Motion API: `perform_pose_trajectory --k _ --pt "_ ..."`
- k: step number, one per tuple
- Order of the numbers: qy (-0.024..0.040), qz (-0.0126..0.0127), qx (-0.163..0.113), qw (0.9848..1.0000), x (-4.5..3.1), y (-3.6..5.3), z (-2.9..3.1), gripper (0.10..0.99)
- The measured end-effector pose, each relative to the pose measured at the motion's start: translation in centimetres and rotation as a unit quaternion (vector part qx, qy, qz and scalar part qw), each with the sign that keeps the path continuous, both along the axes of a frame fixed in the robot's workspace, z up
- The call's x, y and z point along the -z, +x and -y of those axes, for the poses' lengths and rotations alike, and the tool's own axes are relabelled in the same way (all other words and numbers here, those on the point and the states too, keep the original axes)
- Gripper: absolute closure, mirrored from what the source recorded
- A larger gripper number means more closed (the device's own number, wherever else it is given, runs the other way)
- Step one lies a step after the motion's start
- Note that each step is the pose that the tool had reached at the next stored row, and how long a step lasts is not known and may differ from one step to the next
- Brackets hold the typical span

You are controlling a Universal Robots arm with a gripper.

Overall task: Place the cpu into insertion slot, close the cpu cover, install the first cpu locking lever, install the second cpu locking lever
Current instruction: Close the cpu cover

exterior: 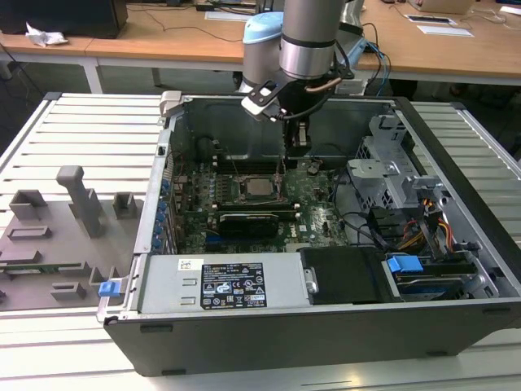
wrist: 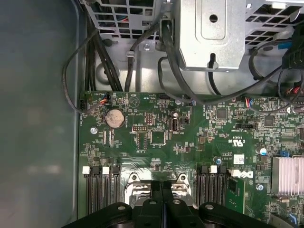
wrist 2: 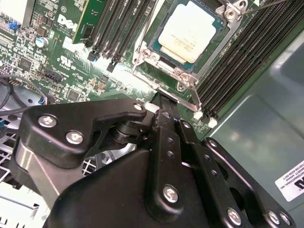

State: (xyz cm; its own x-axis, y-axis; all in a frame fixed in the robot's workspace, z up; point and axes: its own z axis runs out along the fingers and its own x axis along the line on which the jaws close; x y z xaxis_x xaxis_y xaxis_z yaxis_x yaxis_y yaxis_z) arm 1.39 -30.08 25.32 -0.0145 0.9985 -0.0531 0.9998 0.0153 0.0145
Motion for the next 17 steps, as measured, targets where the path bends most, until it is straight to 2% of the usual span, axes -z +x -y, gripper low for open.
perform_pose_trajectory --k 14,17 --pt "0.0000 0.0000 0.000 1.0000 0.26 -0.99 0.00 0.976" --pt "0.0000 0.0000 0.000 1.0000 0.31 -1.81 0.00 0.976"
